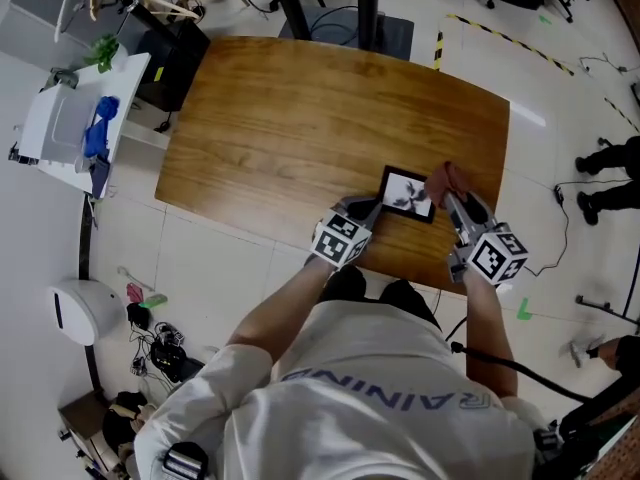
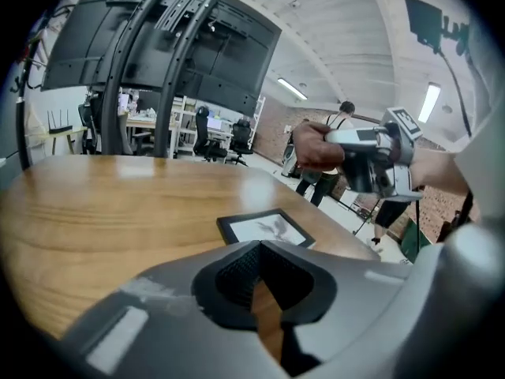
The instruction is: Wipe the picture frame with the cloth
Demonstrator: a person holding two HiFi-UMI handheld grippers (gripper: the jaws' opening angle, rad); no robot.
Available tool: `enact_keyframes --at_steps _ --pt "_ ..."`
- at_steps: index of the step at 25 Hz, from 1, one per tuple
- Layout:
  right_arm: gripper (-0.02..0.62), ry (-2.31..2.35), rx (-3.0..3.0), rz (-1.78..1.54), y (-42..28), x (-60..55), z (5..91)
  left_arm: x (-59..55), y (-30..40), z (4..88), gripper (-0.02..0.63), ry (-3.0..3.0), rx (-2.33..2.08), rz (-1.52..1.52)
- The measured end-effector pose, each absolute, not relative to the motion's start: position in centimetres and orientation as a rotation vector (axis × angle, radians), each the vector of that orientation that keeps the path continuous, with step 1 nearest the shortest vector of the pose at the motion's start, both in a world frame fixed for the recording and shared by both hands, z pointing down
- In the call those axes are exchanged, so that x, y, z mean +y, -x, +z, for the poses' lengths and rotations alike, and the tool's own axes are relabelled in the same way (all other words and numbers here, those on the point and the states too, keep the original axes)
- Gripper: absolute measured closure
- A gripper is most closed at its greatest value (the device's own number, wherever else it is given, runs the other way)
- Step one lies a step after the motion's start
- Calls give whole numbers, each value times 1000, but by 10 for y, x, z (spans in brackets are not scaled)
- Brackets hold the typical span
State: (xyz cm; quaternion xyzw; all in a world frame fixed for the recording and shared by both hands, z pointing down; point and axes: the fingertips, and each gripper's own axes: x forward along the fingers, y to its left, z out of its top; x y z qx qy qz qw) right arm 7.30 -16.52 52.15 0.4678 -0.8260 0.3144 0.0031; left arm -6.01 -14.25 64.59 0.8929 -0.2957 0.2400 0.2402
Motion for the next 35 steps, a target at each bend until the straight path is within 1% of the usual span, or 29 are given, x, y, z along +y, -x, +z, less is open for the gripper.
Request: enact_keyframes --at_steps 7,14,18,27,30,35 --pt "485 -1454 -2536 1036 -68 -170 550 -137 52 684 601 -2391 -751 775" --pt "485 -1404 -2492 1089 -58 -173 574 -137 51 690 603 -2375 -740 782" --pt "485 -1311 -2486 1130 -36 -183 589 -138 51 689 601 -2371 -736 785" --pt "485 -1129 -2356 1480 21 -198 646 -136 53 694 601 -2368 -755 823" --pt "485 -1110 -2283 1494 23 -198 658 -137 50 694 603 -2353 -767 822" --pt "485 -1122 -2226 1424 18 -199 668 -137 48 693 601 -2358 -774 819"
